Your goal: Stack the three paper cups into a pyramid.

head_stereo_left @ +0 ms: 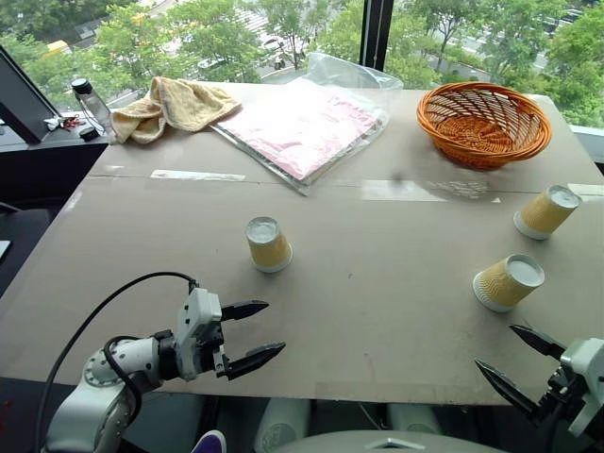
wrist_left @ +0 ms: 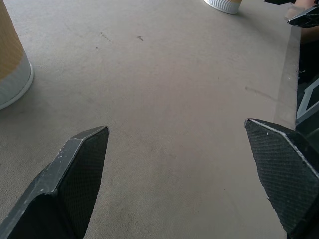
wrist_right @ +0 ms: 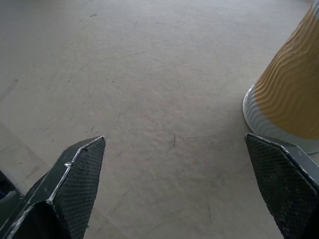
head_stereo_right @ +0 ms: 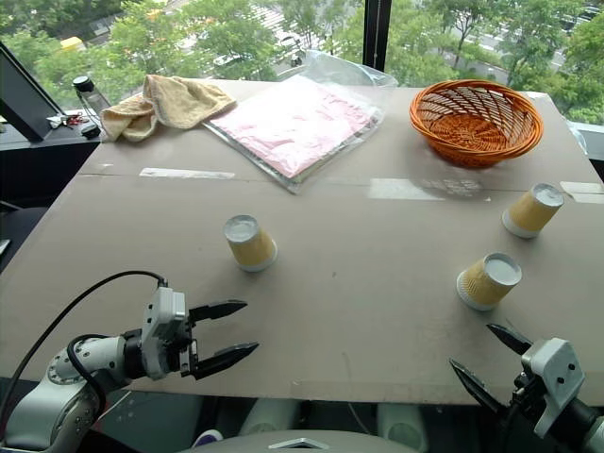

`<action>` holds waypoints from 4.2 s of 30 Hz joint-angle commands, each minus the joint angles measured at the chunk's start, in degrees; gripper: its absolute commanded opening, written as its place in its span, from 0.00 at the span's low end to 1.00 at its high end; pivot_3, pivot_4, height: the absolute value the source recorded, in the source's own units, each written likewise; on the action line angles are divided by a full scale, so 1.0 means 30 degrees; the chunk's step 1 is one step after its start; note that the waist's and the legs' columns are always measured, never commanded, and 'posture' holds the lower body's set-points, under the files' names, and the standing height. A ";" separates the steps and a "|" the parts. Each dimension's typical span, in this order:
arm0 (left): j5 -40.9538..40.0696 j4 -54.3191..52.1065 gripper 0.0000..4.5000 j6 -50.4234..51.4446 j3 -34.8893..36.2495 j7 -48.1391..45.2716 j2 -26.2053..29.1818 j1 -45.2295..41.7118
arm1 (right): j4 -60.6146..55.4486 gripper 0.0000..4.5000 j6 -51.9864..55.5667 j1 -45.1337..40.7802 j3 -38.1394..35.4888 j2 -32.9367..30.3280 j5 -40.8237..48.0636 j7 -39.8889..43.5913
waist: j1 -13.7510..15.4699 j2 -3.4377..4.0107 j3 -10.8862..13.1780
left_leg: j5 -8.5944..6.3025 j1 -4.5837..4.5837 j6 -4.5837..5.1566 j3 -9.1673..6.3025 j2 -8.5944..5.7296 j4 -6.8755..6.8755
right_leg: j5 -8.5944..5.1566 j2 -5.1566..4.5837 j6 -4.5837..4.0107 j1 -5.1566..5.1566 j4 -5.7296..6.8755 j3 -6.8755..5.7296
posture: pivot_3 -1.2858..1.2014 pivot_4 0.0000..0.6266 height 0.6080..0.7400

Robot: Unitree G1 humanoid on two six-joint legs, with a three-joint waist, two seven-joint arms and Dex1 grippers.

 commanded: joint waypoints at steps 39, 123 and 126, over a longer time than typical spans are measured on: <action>0.1975 0.8097 0.47 -0.0351 -0.2844 0.0088 -0.3183 -1.3017 | -0.4996 1.00 -0.3180 -0.1087 0.5340 0.0748 0.1567 -0.0598 | 0.0136 -0.0037 -0.0064 | 0.0006 -0.0002 0.0007 -0.0052 -0.0074 0.0040 | 0.0016 0.0038 -0.0007 0.0046 0.0011 -0.0080 | 0.52 0.24 1.00; -0.5622 -0.2612 1.00 0.2859 0.3880 -0.0160 -0.1337 -0.3011 | 0.4526 0.54 0.7854 -1.9804 1.0479 0.0185 -0.2337 -0.5804 | -0.0413 0.0092 -0.0004 | 0.0009 0.0002 0.0012 -0.0045 -0.0054 0.0022 | 0.0061 0.0080 -0.0083 0.0036 0.0019 -0.0052 | 0.52 0.24 1.00; -0.5728 -0.3010 1.00 0.2900 0.3873 0.0214 -0.1385 -0.2771 | 0.5041 0.54 0.7703 -1.9937 1.0851 0.0193 -0.2813 -0.5612 | -0.0425 0.0091 -0.0005 | 0.0009 0.0003 0.0012 -0.0044 -0.0054 0.0022 | 0.0061 0.0080 -0.0085 0.0036 0.0019 -0.0050 | 0.52 0.24 1.00</action>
